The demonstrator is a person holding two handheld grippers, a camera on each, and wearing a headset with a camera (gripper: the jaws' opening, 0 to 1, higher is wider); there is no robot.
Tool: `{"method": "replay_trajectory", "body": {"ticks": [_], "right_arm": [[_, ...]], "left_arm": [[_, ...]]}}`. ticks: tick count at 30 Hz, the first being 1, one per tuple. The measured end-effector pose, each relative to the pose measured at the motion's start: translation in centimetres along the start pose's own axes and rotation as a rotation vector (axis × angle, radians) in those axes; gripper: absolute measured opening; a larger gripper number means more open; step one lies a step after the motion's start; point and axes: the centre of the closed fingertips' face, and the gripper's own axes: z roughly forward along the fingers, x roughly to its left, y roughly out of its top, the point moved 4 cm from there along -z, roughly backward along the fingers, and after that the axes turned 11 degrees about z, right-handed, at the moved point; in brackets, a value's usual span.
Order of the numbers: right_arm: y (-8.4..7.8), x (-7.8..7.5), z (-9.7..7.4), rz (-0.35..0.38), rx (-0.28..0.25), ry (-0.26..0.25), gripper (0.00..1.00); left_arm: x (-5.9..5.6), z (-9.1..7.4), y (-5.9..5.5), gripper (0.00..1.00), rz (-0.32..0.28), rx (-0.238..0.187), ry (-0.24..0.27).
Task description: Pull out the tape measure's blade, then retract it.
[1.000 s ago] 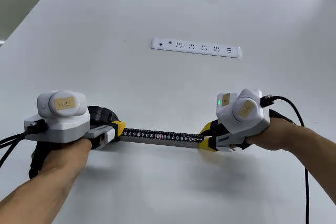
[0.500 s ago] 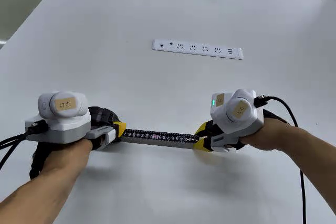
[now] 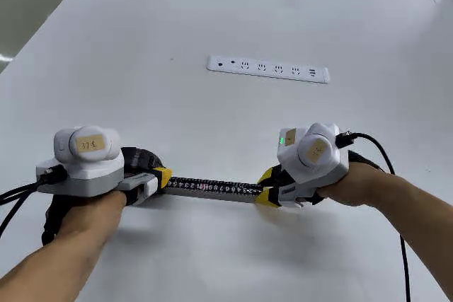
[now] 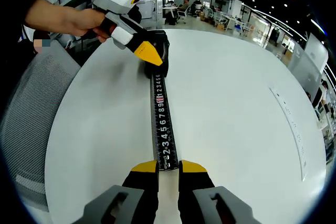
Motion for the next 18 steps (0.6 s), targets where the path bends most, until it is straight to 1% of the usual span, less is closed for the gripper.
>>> {"method": "replay_trajectory", "body": {"ticks": [18], "right_arm": [[1.8,0.5,1.3,-0.011,-0.016,0.011,0.1]], "left_arm": [[0.0,0.1,0.0,0.58,-0.005,0.001,-0.004]]}}
